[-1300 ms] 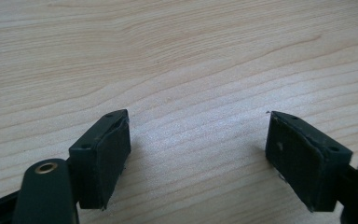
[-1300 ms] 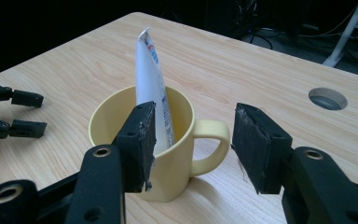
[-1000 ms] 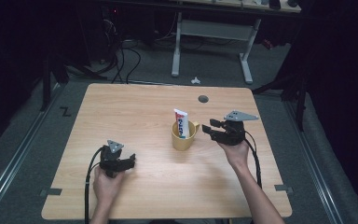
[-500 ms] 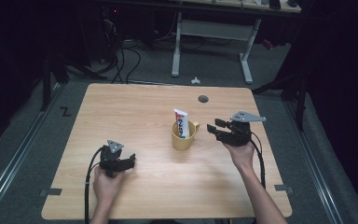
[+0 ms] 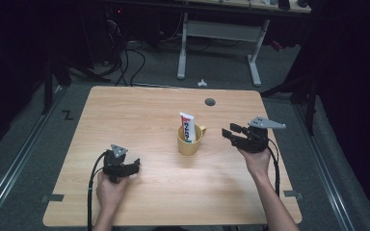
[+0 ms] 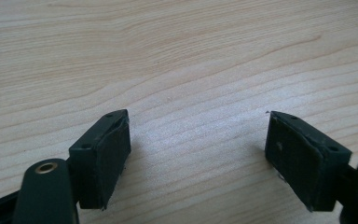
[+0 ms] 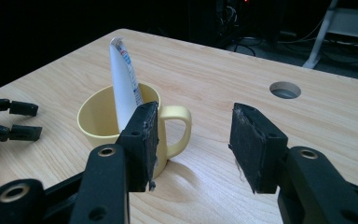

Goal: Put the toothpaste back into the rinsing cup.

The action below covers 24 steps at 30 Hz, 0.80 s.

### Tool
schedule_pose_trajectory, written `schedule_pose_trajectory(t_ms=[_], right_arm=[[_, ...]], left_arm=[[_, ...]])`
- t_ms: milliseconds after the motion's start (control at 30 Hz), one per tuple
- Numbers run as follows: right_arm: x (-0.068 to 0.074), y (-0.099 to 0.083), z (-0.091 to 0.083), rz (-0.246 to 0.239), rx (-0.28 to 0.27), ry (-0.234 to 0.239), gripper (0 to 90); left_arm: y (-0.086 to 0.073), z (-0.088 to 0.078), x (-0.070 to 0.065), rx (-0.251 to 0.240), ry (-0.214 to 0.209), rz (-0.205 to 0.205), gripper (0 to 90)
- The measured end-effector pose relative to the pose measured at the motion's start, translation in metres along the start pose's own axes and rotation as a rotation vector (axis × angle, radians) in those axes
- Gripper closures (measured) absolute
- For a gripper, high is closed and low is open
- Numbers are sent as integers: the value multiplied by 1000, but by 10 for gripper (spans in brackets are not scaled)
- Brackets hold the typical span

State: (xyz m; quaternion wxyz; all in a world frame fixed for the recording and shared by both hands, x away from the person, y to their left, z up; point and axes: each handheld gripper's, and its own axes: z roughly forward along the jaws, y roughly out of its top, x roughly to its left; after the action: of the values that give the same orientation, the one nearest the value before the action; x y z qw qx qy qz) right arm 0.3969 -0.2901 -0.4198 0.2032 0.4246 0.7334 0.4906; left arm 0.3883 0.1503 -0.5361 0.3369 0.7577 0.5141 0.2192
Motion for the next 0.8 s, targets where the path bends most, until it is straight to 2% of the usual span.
schedule_pose_trajectory(t_ms=[800], right_arm=[[-19, -16, -21, 56, -18, -39, 523]], left_arm=[[0, 0, 0, -1, 1, 0, 226]])
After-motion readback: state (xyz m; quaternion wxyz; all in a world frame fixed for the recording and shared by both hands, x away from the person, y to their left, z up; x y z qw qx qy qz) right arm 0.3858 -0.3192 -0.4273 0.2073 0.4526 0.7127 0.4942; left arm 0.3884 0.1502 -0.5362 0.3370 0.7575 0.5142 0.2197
